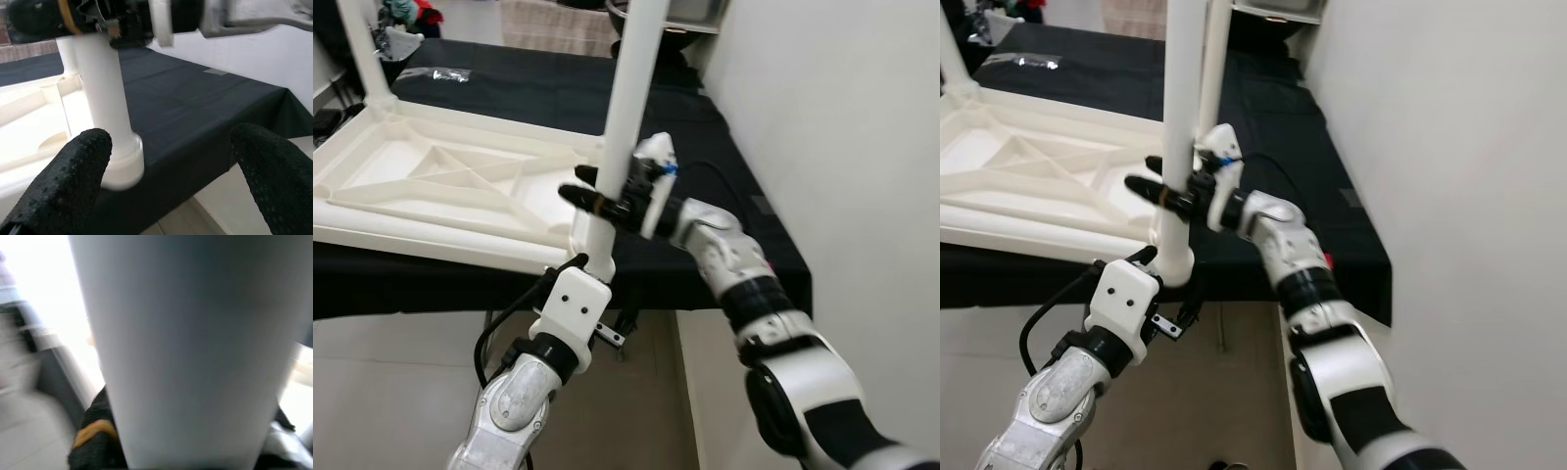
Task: Building children table
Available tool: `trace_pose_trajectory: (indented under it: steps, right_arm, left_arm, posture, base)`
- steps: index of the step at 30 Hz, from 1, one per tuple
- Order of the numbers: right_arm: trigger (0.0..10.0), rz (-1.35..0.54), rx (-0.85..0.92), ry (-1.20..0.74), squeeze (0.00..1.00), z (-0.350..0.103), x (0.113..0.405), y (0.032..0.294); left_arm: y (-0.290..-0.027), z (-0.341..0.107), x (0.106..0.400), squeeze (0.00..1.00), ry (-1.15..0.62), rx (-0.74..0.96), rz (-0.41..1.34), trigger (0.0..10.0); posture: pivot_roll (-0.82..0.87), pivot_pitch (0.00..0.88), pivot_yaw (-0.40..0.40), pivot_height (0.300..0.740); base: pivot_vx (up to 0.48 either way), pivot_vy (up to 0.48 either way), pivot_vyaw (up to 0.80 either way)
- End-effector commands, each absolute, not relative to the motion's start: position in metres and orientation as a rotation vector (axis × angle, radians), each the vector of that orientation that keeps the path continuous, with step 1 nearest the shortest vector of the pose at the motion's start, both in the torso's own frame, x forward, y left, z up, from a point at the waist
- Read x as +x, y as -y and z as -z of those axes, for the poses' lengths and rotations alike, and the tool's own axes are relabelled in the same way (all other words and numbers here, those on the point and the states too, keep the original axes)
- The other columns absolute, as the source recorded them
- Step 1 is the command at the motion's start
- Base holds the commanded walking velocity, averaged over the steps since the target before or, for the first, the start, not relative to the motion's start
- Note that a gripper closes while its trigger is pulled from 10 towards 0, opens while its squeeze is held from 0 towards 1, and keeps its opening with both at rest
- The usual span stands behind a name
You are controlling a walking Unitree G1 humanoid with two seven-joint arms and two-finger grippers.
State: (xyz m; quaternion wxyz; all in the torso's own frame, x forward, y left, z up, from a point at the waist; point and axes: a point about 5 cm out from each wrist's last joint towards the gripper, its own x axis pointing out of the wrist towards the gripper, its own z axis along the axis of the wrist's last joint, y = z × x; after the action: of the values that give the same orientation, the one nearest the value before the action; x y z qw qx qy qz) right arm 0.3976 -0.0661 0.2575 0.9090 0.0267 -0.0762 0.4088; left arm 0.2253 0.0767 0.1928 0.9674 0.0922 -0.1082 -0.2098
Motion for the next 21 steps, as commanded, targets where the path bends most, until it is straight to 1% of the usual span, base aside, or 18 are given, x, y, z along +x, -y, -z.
trace_pose_trajectory:
  steps: [1,2,3,4,5,8,9,10,12,13,14,15,18,19,20,21]
  right_arm:
    - [0.0,-0.704,0.067,0.137,0.00,-0.256,0.405,0.077]
    - [0.0,-0.576,0.055,0.115,0.00,-0.255,0.410,0.086]
    - [0.0,-0.576,0.055,0.115,0.00,-0.255,0.410,0.086]
    - [0.0,-0.462,0.057,0.094,0.00,-0.253,0.414,0.095]
    - [0.0,-0.462,0.057,0.094,0.00,-0.253,0.414,0.095]
    - [0.0,-0.048,0.085,0.027,0.00,-0.247,0.422,0.134]
    - [0.0,0.036,0.096,0.016,0.00,-0.245,0.423,0.141]
    - [0.0,0.036,0.096,0.016,0.00,-0.245,0.423,0.141]
    - [0.0,0.187,0.156,-0.022,0.00,-0.240,0.422,0.153]
    - [0.0,0.187,0.156,-0.022,0.00,-0.240,0.422,0.153]
    - [0.0,0.303,0.170,-0.034,0.00,-0.236,0.421,0.159]
    - [0.0,0.355,0.170,-0.035,0.00,-0.234,0.420,0.161]
    - [0.0,0.388,0.170,-0.037,0.00,-0.233,0.419,0.161]
    - [4.8,0.385,0.181,-0.044,0.00,-0.231,0.419,0.158]
    - [10.0,0.357,0.208,-0.047,0.00,-0.230,0.420,0.151]
    - [10.0,0.357,0.208,-0.047,0.00,-0.230,0.420,0.151]
  left_arm:
    - [-0.075,-0.191,0.224,0.00,0.208,0.183,0.425,10.0]
    - [-0.075,-0.191,0.223,0.00,0.208,0.183,0.424,10.0]
    - [-0.075,-0.191,0.223,0.00,0.208,0.183,0.424,10.0]
    - [-0.076,-0.191,0.223,0.00,0.207,0.185,0.424,10.0]
    - [-0.076,-0.191,0.223,0.00,0.207,0.185,0.424,10.0]
    - [-0.075,-0.190,0.223,0.00,0.207,0.184,0.425,10.0]
    - [-0.075,-0.190,0.223,0.00,0.207,0.184,0.426,10.0]
    - [-0.075,-0.190,0.223,0.00,0.207,0.184,0.426,10.0]
    - [-0.074,-0.190,0.224,0.00,0.208,0.183,0.427,10.0]
    - [-0.074,-0.190,0.224,0.00,0.208,0.183,0.427,10.0]
    - [-0.074,-0.189,0.224,0.00,0.208,0.183,0.428,10.0]
    - [-0.074,-0.189,0.224,0.00,0.208,0.183,0.428,10.0]
    - [-0.073,-0.189,0.224,0.00,0.208,0.183,0.427,10.0]
    - [-0.074,-0.189,0.224,0.00,0.208,0.184,0.426,10.0]
    - [-0.074,-0.189,0.224,0.00,0.208,0.185,0.424,10.0]
    - [-0.074,-0.189,0.224,0.00,0.208,0.185,0.424,10.0]
  posture:
    - [0.12,0.144,-0.175,0.740]
    - [0.12,0.141,-0.175,0.740]
    - [0.12,0.141,-0.175,0.740]
    - [0.12,0.140,-0.177,0.740]
    - [0.12,0.140,-0.177,0.740]
    - [0.11,0.135,-0.175,0.740]
    - [0.11,0.133,-0.176,0.740]
    - [0.11,0.133,-0.176,0.740]
    - [0.11,0.132,-0.176,0.740]
    - [0.11,0.132,-0.176,0.740]
    - [0.11,0.128,-0.179,0.740]
    - [0.12,0.128,-0.180,0.740]
    - [0.12,0.128,-0.180,0.740]
    - [0.12,0.126,-0.180,0.740]
    - [0.12,0.125,-0.183,0.740]
    - [0.12,0.125,-0.183,0.740]
  base:
    - [0.000,0.000,0.00]
    - [0.000,0.000,0.00]
    - [0.000,0.000,0.00]
    - [0.000,0.000,0.00]
    - [0.000,0.000,0.00]
    - [0.000,0.000,0.00]
    - [0.000,0.000,0.00]
    - [0.000,0.000,0.00]
    - [0.000,0.000,0.00]
    - [0.000,0.000,0.00]
    - [0.000,0.000,0.00]
    - [0.000,0.000,0.00]
    - [0.000,0.000,0.00]
    - [0.000,0.000,0.00]
    - [0.000,0.000,0.00]
    - [0.000,0.000,0.00]
